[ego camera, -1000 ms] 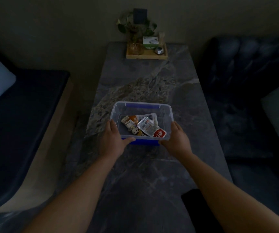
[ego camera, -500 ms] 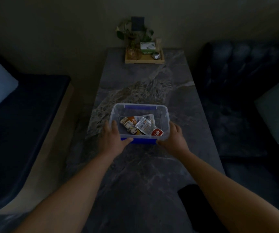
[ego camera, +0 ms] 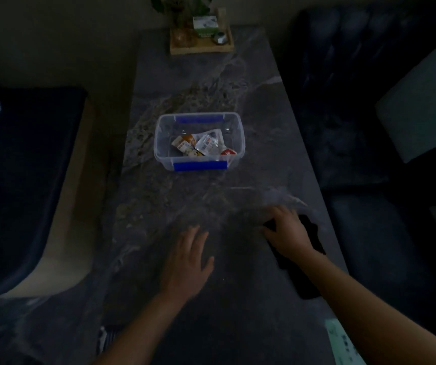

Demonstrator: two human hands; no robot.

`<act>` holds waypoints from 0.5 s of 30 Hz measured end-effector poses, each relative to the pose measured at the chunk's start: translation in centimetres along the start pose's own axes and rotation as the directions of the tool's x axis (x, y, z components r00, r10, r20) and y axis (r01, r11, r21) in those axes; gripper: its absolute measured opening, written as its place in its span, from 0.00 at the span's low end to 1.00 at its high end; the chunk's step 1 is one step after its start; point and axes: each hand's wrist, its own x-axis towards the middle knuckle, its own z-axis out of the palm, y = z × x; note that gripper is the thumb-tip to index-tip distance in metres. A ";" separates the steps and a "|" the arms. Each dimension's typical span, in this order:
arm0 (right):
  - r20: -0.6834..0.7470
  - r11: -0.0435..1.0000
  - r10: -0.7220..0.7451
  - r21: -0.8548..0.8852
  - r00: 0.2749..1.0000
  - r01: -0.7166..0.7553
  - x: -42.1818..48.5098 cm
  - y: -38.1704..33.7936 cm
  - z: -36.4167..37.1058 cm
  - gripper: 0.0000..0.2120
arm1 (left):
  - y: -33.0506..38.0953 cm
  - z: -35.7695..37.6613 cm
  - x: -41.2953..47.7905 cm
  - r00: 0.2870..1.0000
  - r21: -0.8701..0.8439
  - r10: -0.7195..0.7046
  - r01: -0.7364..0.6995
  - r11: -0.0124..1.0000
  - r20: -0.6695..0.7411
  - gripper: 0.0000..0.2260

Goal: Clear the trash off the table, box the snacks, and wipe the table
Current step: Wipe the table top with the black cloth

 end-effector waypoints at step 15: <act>0.070 0.924 0.094 -0.377 0.993 -0.061 -9.1 7.6 6.1 0.31 | 4.9 9.3 -1.3 0.956 0.244 0.061 -0.135 0.960 0.288 0.33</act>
